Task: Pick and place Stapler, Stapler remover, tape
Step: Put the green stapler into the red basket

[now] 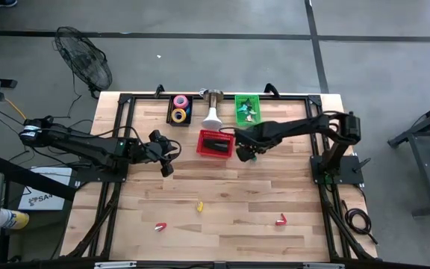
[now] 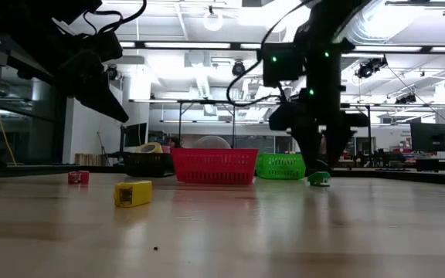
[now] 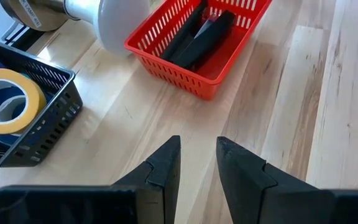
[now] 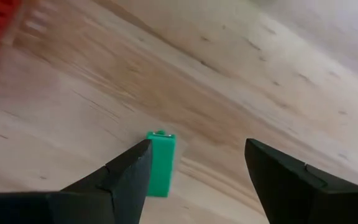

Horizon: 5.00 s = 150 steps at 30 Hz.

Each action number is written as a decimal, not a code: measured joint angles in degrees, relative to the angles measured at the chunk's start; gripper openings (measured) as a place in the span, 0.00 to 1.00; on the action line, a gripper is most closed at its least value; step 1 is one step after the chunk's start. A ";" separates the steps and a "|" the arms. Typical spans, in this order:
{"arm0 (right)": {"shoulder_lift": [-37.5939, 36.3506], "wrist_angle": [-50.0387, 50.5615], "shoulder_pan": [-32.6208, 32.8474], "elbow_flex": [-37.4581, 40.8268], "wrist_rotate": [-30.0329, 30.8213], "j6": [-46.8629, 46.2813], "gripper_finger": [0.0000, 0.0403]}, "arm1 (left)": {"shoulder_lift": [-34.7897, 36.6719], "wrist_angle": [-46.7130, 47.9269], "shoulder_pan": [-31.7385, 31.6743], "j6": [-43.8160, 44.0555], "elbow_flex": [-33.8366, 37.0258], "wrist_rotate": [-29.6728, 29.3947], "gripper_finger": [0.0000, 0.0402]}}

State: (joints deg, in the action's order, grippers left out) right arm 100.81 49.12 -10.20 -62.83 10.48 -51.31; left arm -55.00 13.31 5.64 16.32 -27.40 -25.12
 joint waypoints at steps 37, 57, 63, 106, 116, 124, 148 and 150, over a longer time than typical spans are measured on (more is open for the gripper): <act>0.01 -1.09 4.46 3.85 -5.12 -2.62 0.62 | 0.00 0.07 0.00 0.01 0.00 0.00 0.25; 0.01 -0.50 6.63 3.79 -4.57 2.73 0.62 | 0.00 0.07 0.00 0.01 0.00 0.02 0.25; 0.01 -0.54 6.63 3.79 -5.06 2.89 0.62 | 0.00 0.07 -0.01 0.01 0.00 0.02 0.25; -0.62 -6.68 6.84 8.64 -9.51 40.68 0.60 | 0.00 0.09 0.01 0.01 0.00 0.07 0.25; -0.59 -7.18 6.91 8.64 -9.88 43.13 0.43 | 0.00 0.12 0.01 0.01 0.00 0.07 0.25; -0.56 -7.27 6.91 8.66 -10.00 42.98 0.29 | 0.00 0.12 0.00 0.01 0.00 0.07 0.25; -0.56 -10.98 6.87 8.79 -9.87 38.74 0.41 | 0.00 0.12 0.00 0.01 0.00 0.07 0.25; -0.54 -11.23 6.87 8.79 -10.00 39.05 0.42 | 0.00 0.12 0.00 0.01 0.00 0.07 0.25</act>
State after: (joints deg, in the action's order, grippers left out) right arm 100.27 37.89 -3.33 -54.04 0.49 -12.26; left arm -55.00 13.43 5.65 16.34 -27.40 -25.06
